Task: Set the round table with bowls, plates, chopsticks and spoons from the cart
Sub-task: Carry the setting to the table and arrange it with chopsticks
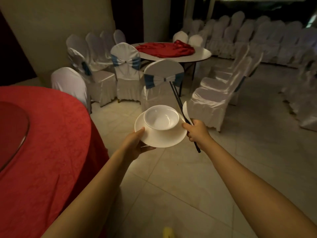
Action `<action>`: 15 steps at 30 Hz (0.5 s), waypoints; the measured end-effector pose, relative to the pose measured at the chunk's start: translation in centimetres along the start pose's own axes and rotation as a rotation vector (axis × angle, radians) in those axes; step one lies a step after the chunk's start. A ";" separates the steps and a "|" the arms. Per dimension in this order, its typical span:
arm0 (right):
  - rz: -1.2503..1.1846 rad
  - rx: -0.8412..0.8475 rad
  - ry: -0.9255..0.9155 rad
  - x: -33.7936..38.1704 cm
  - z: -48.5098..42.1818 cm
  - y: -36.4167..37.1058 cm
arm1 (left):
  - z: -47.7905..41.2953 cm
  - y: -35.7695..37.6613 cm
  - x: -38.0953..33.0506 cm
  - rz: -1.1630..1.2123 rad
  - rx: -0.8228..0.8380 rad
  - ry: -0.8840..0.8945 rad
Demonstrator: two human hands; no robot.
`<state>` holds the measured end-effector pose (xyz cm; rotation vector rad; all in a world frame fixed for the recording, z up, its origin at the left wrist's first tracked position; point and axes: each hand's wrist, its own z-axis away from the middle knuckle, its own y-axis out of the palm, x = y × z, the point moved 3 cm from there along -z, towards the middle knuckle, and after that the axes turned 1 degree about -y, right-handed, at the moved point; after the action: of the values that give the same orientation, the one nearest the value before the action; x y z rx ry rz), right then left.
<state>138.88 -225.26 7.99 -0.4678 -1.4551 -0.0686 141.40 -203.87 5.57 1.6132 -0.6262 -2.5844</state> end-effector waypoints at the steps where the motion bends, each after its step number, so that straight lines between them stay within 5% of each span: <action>1: -0.002 0.025 -0.009 0.2 -2.1 0.7 | -1.5 -0.4 -0.7 0.004 -0.021 0.006; 15: 0.002 0.378 -0.137 6.4 -27.7 14.2 | -18.5 -7.8 -12.6 0.101 -0.381 0.171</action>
<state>170.29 -220.48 9.23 -0.1666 -1.5586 0.2410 164.70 -199.64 6.55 1.6009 -0.1827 -2.2847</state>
